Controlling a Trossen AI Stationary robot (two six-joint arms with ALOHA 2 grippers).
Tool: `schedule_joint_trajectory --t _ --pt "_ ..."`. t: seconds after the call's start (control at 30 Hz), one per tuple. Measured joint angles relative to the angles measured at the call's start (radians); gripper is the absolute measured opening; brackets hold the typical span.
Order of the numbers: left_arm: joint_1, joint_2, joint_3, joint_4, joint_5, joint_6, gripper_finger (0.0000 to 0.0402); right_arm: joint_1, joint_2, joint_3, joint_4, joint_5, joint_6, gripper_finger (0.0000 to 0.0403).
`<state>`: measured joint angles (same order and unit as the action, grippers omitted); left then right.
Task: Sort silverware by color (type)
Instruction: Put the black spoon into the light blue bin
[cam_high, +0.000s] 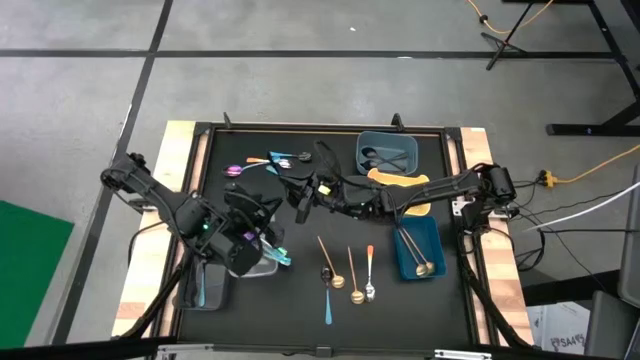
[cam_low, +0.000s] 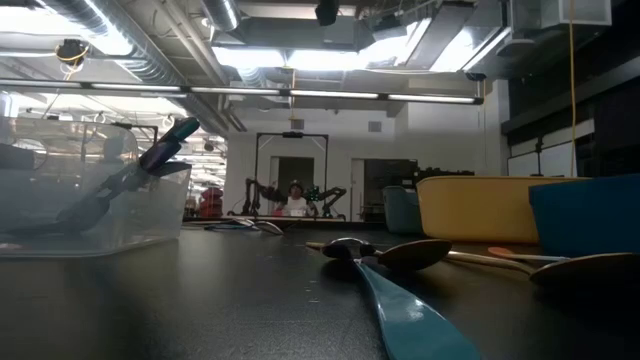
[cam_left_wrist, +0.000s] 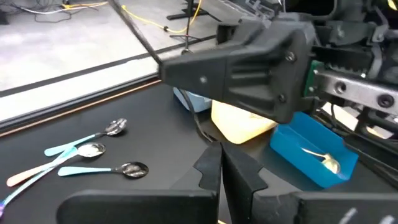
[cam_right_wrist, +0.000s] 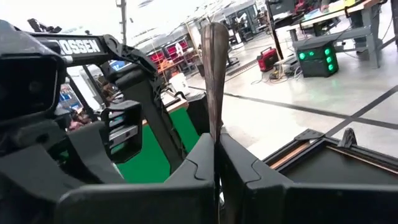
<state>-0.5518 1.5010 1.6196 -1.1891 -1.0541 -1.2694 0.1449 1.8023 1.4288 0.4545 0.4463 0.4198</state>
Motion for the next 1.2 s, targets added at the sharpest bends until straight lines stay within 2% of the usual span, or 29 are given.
schedule_joint_trajectory --t 0.4,0.63,0.83,1.03,1.2 --pt "-0.055 -0.021 0.0 -0.007 -0.001 0.108 0.0006 -0.057 0.0 0.0 0.021 -0.012 0.158 0.0" --pt "-0.047 -0.021 0.0 -0.007 0.012 0.129 0.0006 -0.107 0.0 0.0 0.049 -0.133 0.386 0.0" --pt "-0.002 -0.021 0.0 -0.007 -0.009 0.07 0.0008 -0.115 0.0 0.0 0.047 -0.178 0.433 0.0" --pt "0.056 -0.025 0.0 -0.007 0.0 0.049 0.004 -0.113 0.0 0.0 0.044 -0.179 0.419 0.0" --pt "0.102 -0.026 0.0 -0.007 0.072 0.048 0.008 -0.113 0.0 0.0 0.042 -0.224 0.408 0.0"
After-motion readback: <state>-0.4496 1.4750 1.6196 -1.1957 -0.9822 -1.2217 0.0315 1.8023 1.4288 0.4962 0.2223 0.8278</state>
